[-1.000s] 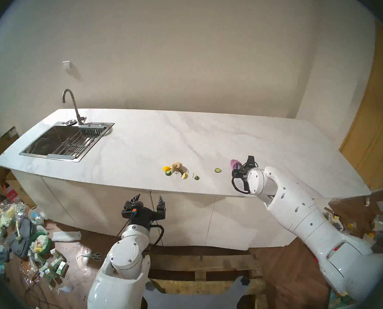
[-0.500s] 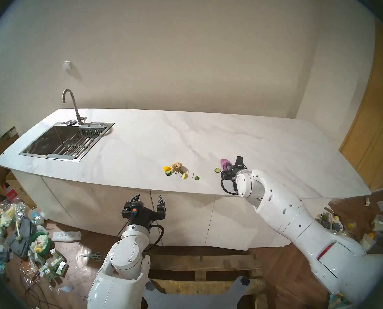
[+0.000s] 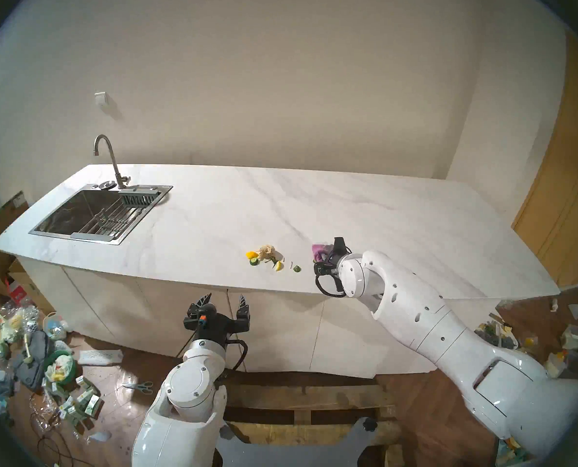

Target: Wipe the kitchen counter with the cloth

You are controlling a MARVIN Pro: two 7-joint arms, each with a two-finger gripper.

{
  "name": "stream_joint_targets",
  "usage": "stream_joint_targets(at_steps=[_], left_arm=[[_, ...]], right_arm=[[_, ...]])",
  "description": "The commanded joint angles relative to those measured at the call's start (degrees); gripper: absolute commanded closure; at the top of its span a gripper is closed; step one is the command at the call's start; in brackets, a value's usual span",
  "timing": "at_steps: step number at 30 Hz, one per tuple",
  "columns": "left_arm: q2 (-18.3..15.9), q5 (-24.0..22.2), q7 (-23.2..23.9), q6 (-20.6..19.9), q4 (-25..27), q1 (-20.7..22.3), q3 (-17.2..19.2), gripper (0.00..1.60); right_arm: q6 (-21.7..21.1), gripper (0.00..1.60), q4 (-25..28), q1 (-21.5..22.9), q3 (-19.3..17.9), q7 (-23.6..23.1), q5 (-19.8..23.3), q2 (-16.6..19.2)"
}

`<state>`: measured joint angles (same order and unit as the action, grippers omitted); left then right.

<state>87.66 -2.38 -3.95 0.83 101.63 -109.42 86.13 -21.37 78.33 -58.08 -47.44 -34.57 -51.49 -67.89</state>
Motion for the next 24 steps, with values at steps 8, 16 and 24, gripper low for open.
stream_joint_targets(at_steps=[8, 16, 24], left_arm=[[0.0, 0.0, 0.1, 0.4, 1.3, 0.4, -0.1, 0.0], [0.0, 0.0, 0.1, 0.4, 1.4, 0.4, -0.1, 0.0], [0.0, 0.0, 0.1, 0.4, 1.5, 0.3, -0.1, 0.0]], right_arm=[[-1.5, 1.6, -0.4, 4.7, 3.8, 1.8, 0.8, -9.9], [-3.5, 1.6, -5.9, 7.1, 2.4, 5.5, -0.2, -13.8], [-3.9, 1.6, -3.1, 6.2, 0.2, 6.8, -0.3, -9.8]])
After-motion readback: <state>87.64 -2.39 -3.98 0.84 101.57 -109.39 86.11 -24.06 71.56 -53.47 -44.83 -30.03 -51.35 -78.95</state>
